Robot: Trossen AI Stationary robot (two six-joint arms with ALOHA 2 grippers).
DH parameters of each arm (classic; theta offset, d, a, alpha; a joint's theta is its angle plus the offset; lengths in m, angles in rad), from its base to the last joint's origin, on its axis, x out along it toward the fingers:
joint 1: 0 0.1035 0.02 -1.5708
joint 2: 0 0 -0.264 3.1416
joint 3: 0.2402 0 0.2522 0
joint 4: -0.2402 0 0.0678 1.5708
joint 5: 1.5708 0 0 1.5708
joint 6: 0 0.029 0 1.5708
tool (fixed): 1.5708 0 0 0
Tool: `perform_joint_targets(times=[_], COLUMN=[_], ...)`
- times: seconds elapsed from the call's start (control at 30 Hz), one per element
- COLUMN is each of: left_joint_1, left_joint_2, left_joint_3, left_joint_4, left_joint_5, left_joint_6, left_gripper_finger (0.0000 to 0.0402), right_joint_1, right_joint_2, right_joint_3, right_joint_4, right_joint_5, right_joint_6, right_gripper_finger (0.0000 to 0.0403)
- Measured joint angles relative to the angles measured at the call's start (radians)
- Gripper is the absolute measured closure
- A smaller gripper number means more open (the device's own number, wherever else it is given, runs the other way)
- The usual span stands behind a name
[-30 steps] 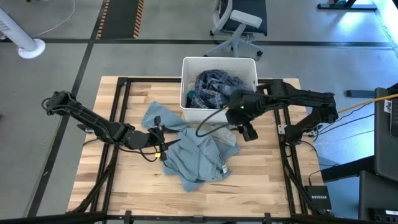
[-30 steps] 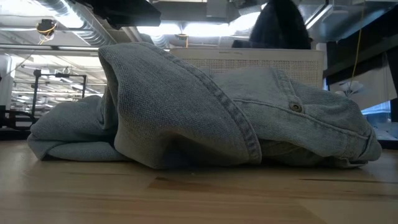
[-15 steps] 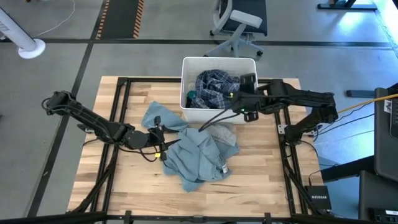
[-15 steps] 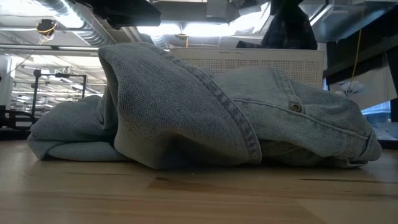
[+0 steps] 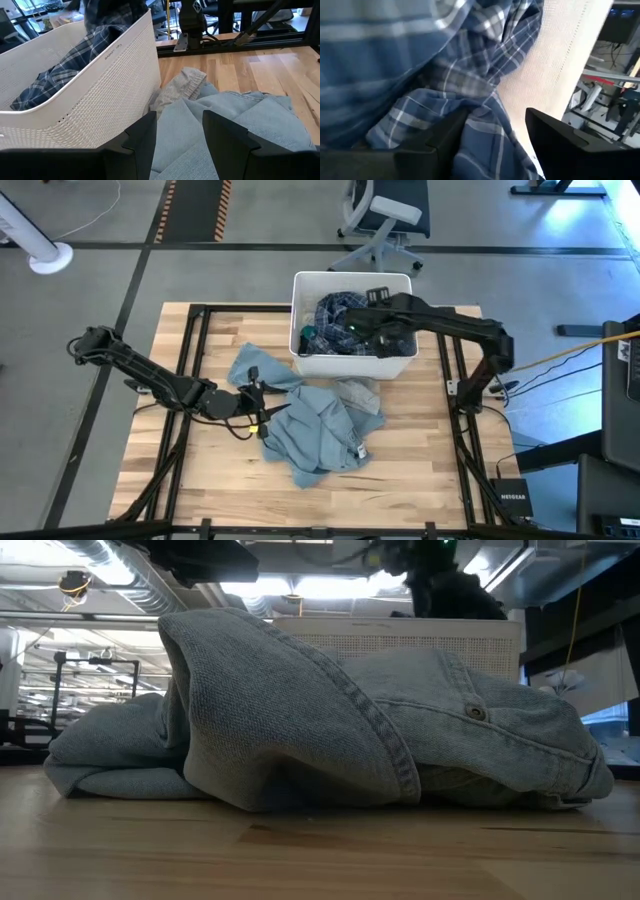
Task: Sort clothes
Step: Put the blue long sleeve into the white laundry bin, then put the gray underwear into the white laundry bin
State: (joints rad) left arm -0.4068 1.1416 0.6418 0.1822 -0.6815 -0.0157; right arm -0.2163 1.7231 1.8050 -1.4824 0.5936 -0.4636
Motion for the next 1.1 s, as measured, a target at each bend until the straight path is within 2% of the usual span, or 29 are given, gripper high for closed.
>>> perform_joint_targets(times=[0.13,0.27,0.5,0.7,0.87,1.0,1.1], left_joint_1=[0.0,0.0,0.0,0.002,0.002,0.002,0.002], left_joint_2=[0.0,0.0,0.0,0.0,0.0,0.0,0.0], left_joint_3=[0.0,0.0,0.0,0.0,0.0,0.001,0.001], left_joint_4=[0.0,-0.011,-0.034,-0.067,-0.07,-0.104,-0.141], left_joint_5=[0.0,0.0,0.0,0.104,0.106,0.106,0.106], left_joint_6=[0.002,0.0,-0.003,-0.01,-0.013,-0.036,-0.06], left_gripper_finger=[0.0247,0.0247,0.0247,0.0247,0.0247,0.0247,0.0247], right_joint_1=[-0.049,-0.082,-0.064,0.032,0.134,0.254,0.361], right_joint_2=[0.056,0.075,0.01,-0.105,-0.178,-0.194,-0.195], right_joint_3=[0.0,0.0,0.0,0.0,0.002,0.002,0.002], right_joint_4=[0.091,0.151,0.158,0.262,0.349,0.341,0.308], right_joint_5=[-0.046,-0.138,-0.151,-0.195,-0.22,-0.275,-0.274], right_joint_6=[-0.068,-0.117,-0.112,-0.112,-0.092,-0.038,0.001], right_gripper_finger=[0.0182,0.0182,0.0182,0.0182,0.0182,0.0182,0.0182])
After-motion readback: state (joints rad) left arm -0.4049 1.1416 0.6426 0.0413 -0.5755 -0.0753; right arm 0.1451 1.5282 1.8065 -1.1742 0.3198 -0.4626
